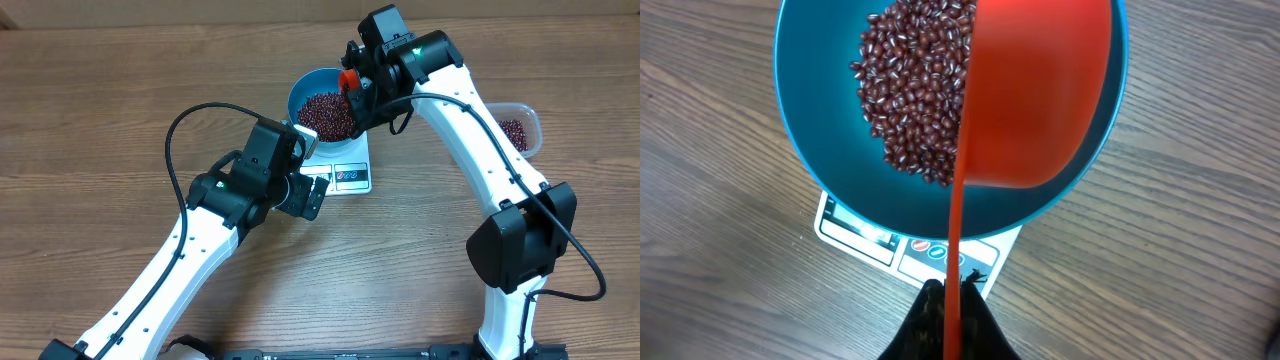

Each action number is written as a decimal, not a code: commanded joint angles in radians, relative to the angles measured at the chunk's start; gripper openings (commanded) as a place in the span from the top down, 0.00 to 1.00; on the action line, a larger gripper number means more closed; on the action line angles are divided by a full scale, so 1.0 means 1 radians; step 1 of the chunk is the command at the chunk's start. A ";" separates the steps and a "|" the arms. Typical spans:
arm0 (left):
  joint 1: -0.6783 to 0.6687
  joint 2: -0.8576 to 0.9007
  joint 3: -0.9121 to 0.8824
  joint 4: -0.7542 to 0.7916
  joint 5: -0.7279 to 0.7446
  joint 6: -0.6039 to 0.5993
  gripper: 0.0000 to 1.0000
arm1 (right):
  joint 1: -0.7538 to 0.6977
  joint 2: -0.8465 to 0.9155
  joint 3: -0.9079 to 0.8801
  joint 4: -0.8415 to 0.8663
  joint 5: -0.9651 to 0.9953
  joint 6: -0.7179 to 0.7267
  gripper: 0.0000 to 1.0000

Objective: Scoop item into bowl and weigh 150g on scale

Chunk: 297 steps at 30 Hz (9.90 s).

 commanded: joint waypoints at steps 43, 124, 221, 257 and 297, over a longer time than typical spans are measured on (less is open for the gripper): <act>-0.007 0.002 -0.003 0.001 -0.003 0.024 0.00 | 0.066 -0.010 0.041 0.015 0.256 -0.129 0.96; -0.007 0.002 -0.003 0.001 -0.003 0.023 0.01 | 0.105 -0.165 0.041 0.045 0.346 -0.097 0.96; -0.007 0.002 -0.003 0.001 -0.003 0.024 0.00 | -0.584 -0.205 -0.479 0.046 0.022 -0.163 0.96; -0.007 0.002 -0.003 0.001 -0.003 0.024 0.00 | -0.583 -0.098 -0.479 0.037 -0.097 -0.264 0.96; -0.007 0.002 -0.003 0.001 -0.003 0.024 0.01 | -0.779 -0.157 -0.313 -0.185 -0.630 -0.469 0.96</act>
